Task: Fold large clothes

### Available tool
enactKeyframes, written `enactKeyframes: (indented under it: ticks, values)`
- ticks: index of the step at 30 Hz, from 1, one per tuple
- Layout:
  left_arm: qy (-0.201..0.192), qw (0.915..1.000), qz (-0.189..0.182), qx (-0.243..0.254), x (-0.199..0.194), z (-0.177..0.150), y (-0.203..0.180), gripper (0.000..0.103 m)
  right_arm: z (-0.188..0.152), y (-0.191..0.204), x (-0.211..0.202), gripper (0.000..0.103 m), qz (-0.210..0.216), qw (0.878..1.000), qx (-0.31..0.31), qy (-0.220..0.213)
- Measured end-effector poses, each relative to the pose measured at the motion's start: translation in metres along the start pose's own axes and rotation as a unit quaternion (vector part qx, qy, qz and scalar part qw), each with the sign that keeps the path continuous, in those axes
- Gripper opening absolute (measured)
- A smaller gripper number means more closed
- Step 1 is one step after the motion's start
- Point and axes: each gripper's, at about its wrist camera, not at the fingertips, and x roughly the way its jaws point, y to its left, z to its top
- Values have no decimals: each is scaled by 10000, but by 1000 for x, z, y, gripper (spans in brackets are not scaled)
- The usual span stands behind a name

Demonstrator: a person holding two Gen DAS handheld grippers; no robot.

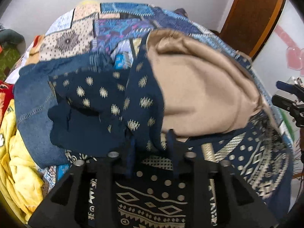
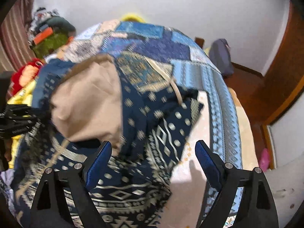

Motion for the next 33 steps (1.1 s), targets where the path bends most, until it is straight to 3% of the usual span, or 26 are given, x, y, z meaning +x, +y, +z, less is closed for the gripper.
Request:
enactKeyframes:
  ticks: [7, 12, 15, 20, 22, 25, 27, 33]
  values:
    - [-430, 9985, 259, 241, -20, 36, -2, 56, 34, 21, 9, 88, 363, 9991, 15, -227]
    - [-367, 9986, 334, 179, 4, 68, 9, 56, 55, 30, 45, 88, 614, 9978, 223, -65]
    - [-253, 9995, 156, -51, 25, 83, 17, 56, 66, 30, 68, 87, 776, 9962, 392, 44]
    - [-192, 9996, 120, -175, 57, 100, 22, 56, 85, 28, 104, 64, 977, 9933, 569, 229]
    - [-198, 9996, 106, -175, 65, 105, 21, 56, 91, 24, 113, 47, 1051, 9919, 669, 266]
    - [-237, 9995, 156, -161, 73, 109, 21, 39, 98, 22, 128, 24, 1100, 9906, 712, 403]
    - [-162, 9997, 121, -150, 78, 111, 20, 11, 98, 23, 136, 16, 1130, 9901, 664, 506]
    - [-543, 9985, 19, -34, 42, 106, 15, 8, 91, 30, 112, 9, 1301, 9893, 598, 271]
